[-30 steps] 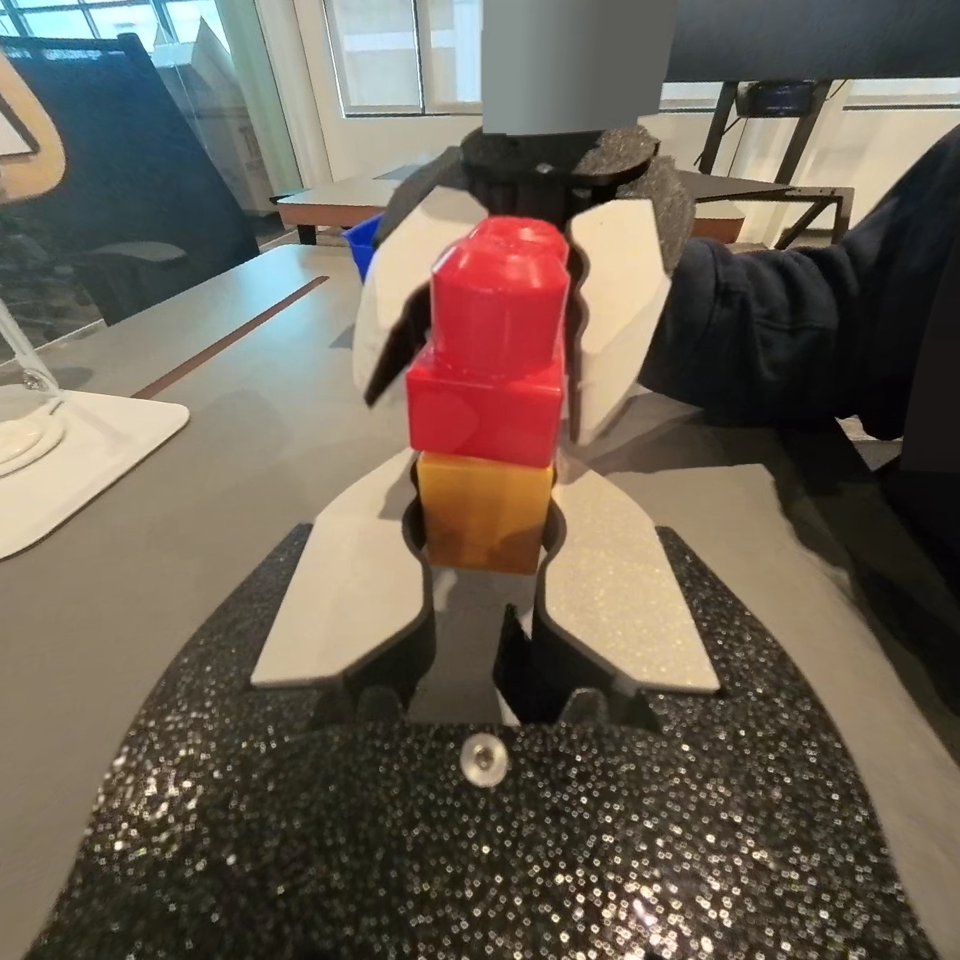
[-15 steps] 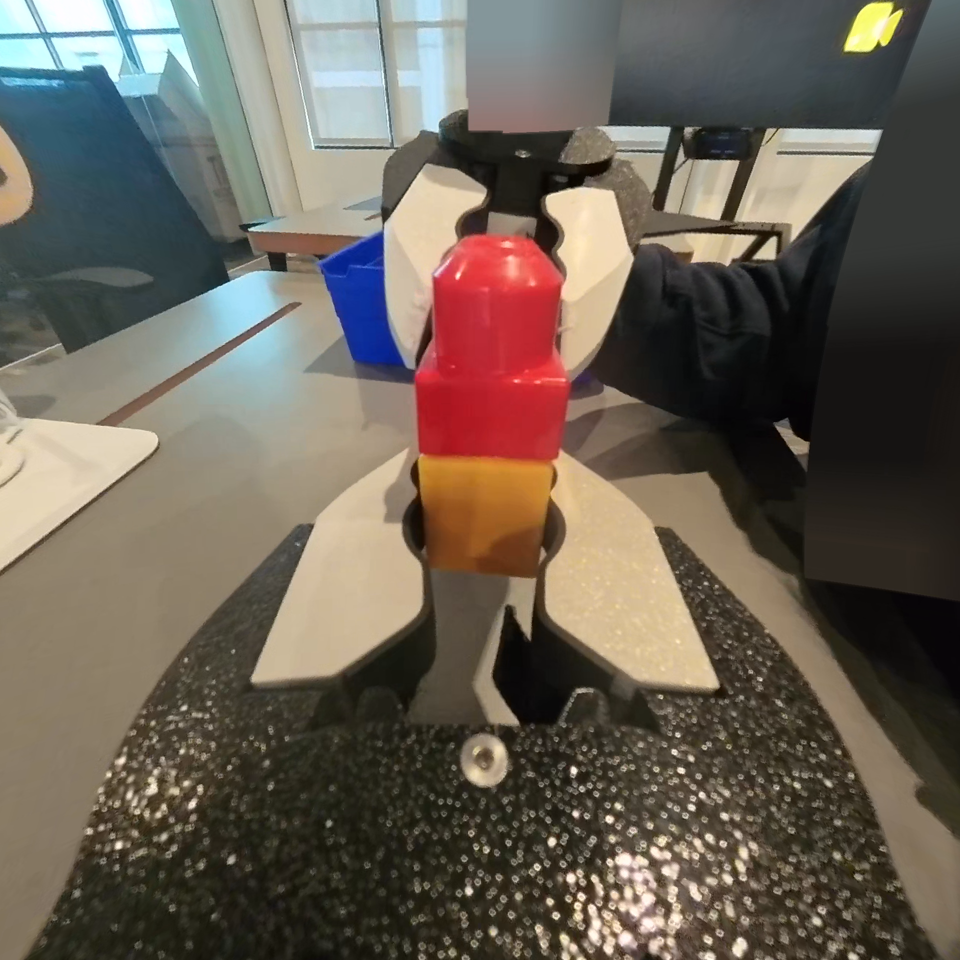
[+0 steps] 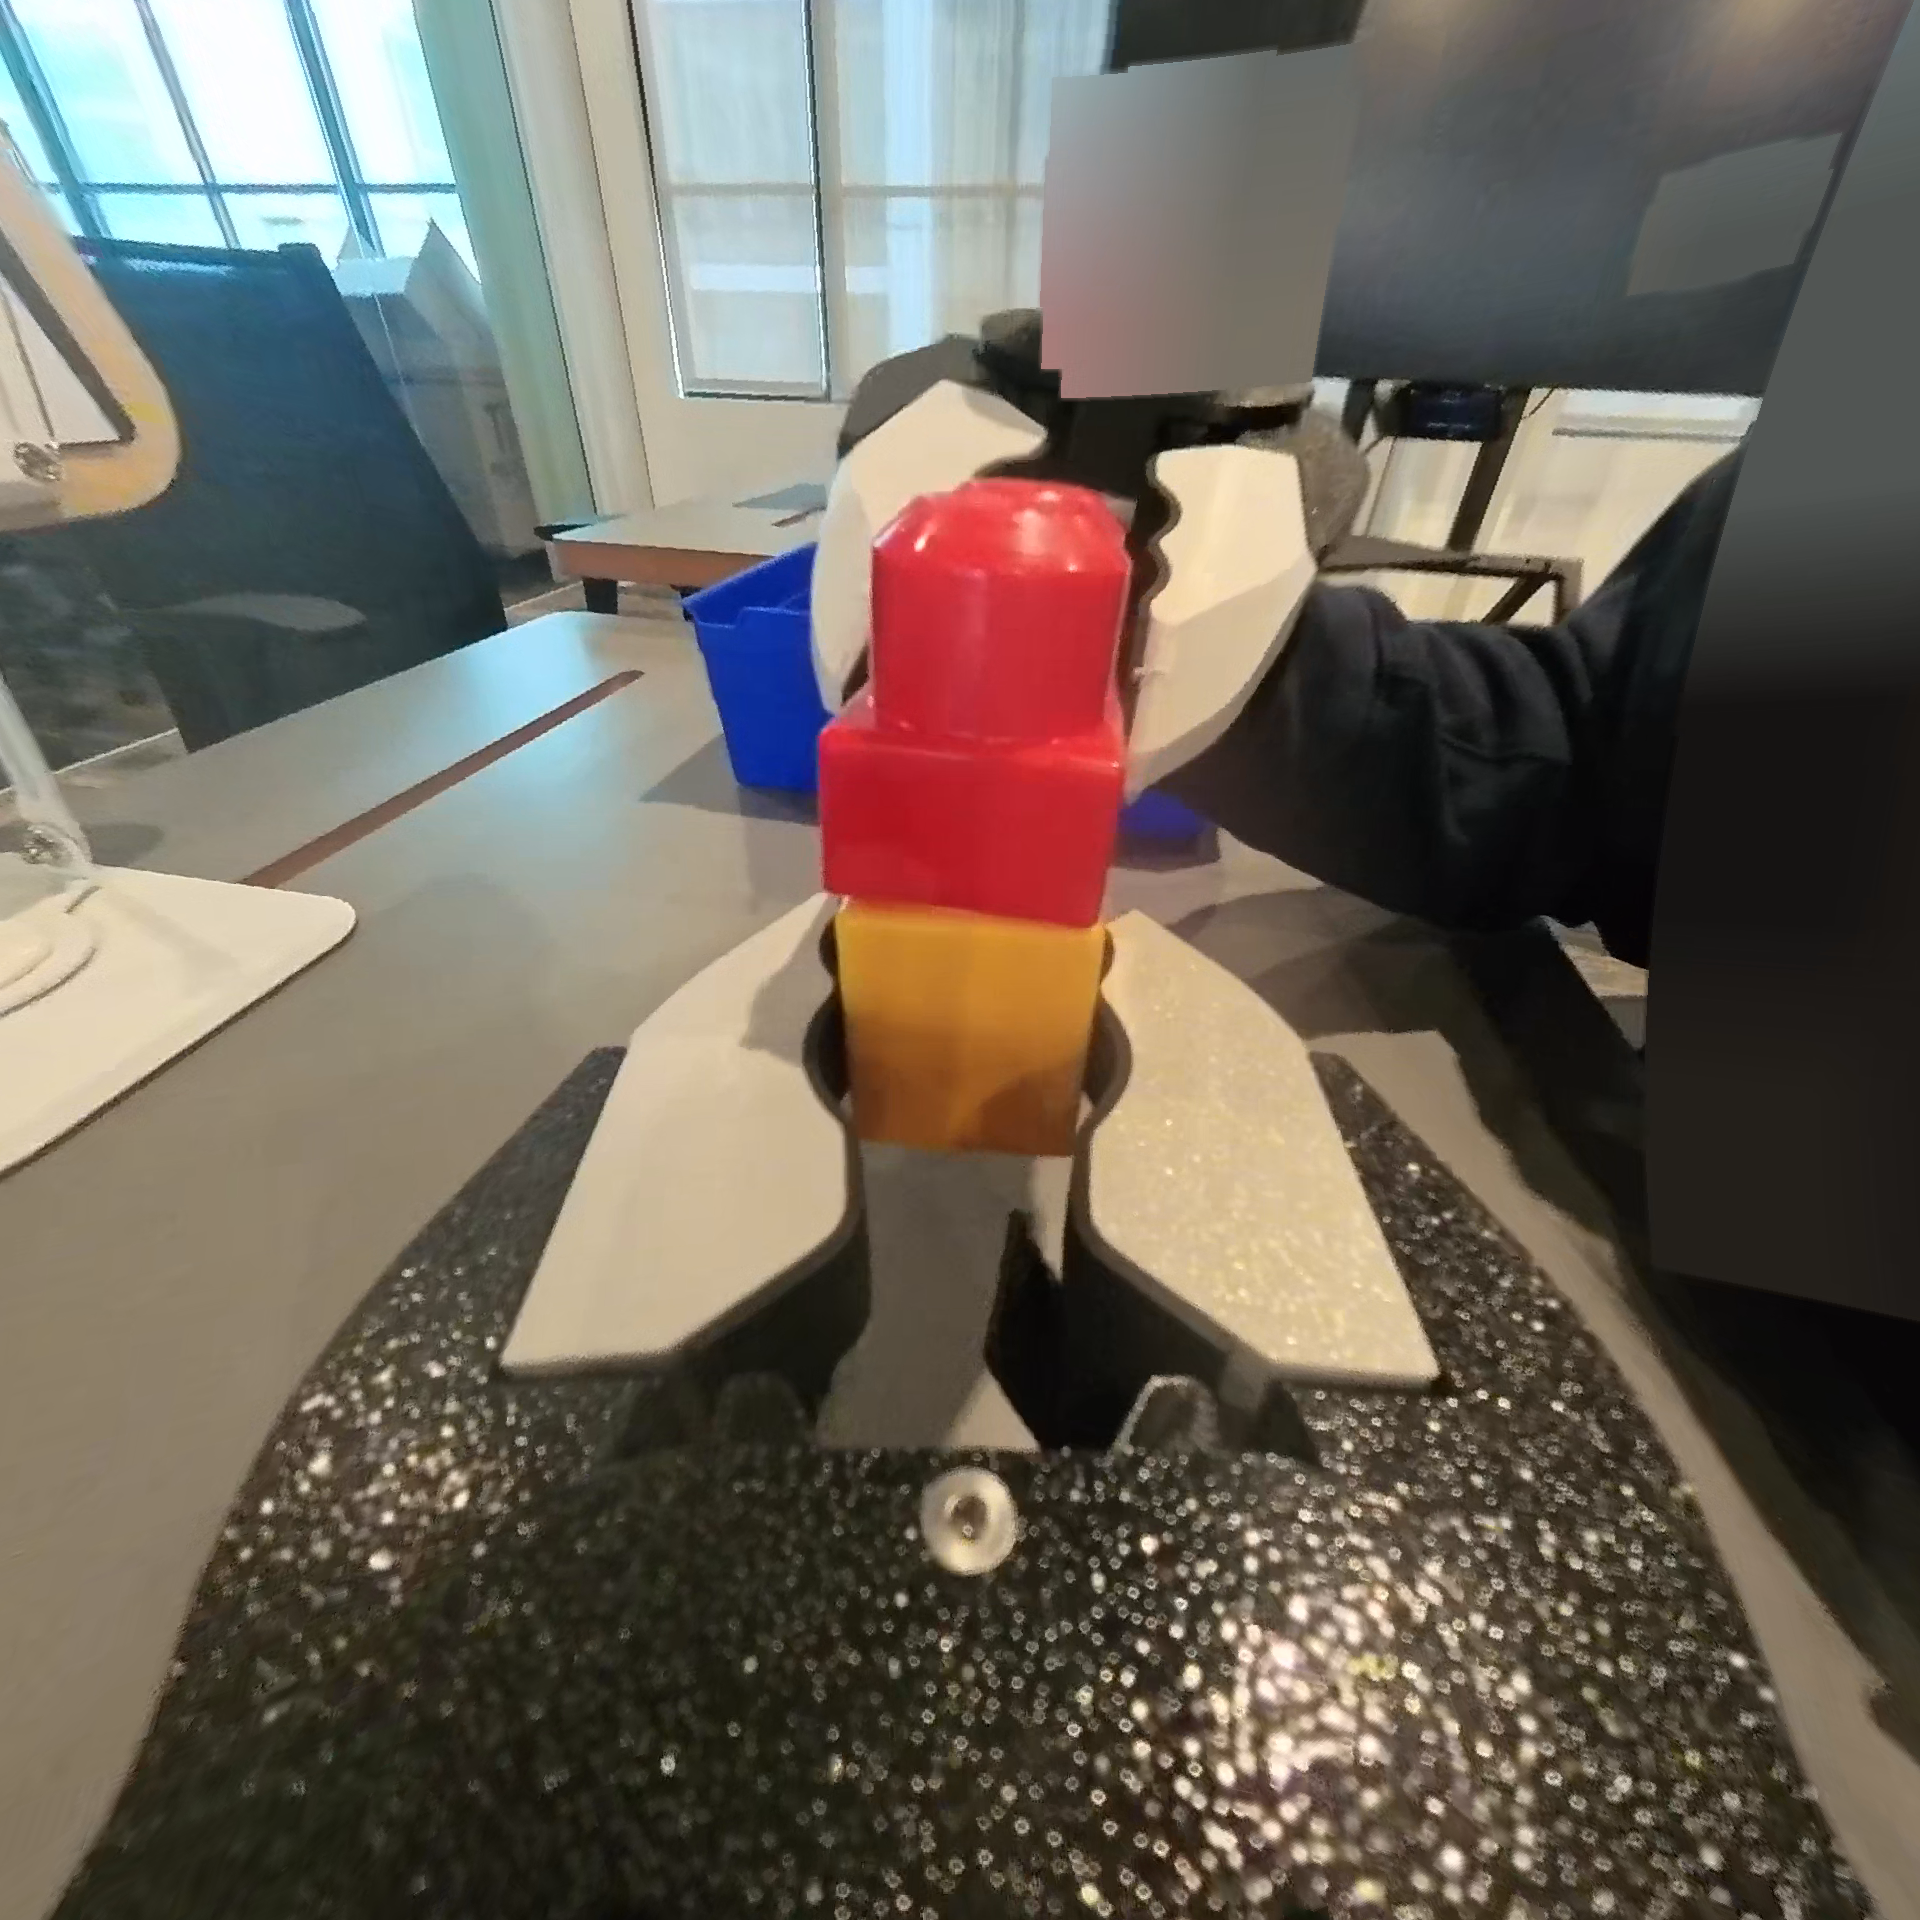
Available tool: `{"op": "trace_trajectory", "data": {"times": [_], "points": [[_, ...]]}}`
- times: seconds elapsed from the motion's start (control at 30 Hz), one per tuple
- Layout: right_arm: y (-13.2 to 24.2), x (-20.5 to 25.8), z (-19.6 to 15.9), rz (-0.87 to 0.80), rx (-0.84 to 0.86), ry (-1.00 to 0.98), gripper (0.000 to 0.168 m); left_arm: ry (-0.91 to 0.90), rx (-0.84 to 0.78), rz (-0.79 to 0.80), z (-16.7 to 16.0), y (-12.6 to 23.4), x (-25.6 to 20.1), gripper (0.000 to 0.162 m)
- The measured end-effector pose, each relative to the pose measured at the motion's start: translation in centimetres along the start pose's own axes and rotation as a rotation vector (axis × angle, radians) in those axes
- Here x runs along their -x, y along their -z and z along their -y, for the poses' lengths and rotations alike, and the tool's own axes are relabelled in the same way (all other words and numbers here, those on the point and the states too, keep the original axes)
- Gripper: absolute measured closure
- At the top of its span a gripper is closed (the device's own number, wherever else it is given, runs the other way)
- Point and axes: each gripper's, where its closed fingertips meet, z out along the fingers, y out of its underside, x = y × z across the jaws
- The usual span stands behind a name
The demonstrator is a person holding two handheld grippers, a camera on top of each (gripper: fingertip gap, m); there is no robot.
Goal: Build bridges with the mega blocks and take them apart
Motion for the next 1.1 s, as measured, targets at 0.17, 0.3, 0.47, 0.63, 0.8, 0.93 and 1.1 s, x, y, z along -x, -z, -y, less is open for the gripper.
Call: {"op": "trace_trajectory", "data": {"times": [0.17,0.3,0.47,0.63,0.8,0.93,1.1], "points": [[1.1,-0.5,-1.0,0.004,-0.013,-0.08,0.126,0.036,-0.048,0.006,0.5,0.6,0.5,0.122],[0.9,-0.1,-1.8,0.014,0.007,-0.093,0.126,0.06,-0.061,0.007,0.7,1.1,0.8,0.121],[0.5,-0.3,-1.5,0.018,-0.019,-0.114,0.134,0.088,-0.048,-0.021,0.6,0.7,0.2,0.121],[1.0,-0.9,-1.6,0.007,-0.048,-0.141,0.134,0.138,-0.071,-0.035,1.0,1.6,0.5,0.113],[1.4,-0.9,-1.5,0.022,-0.076,-0.161,0.134,0.114,-0.07,-0.026,1.1,2.1,0.6,0.126],[1.4,-0.9,-1.3,0.02,-0.09,-0.151,0.134,0.094,-0.078,-0.024,1.3,2.2,0.6,0.127],[1.3,-1.2,-1.2,-0.01,-0.088,-0.134,0.124,0.089,-0.069,-0.016,1.1,2.2,0.8,0.127]]}}
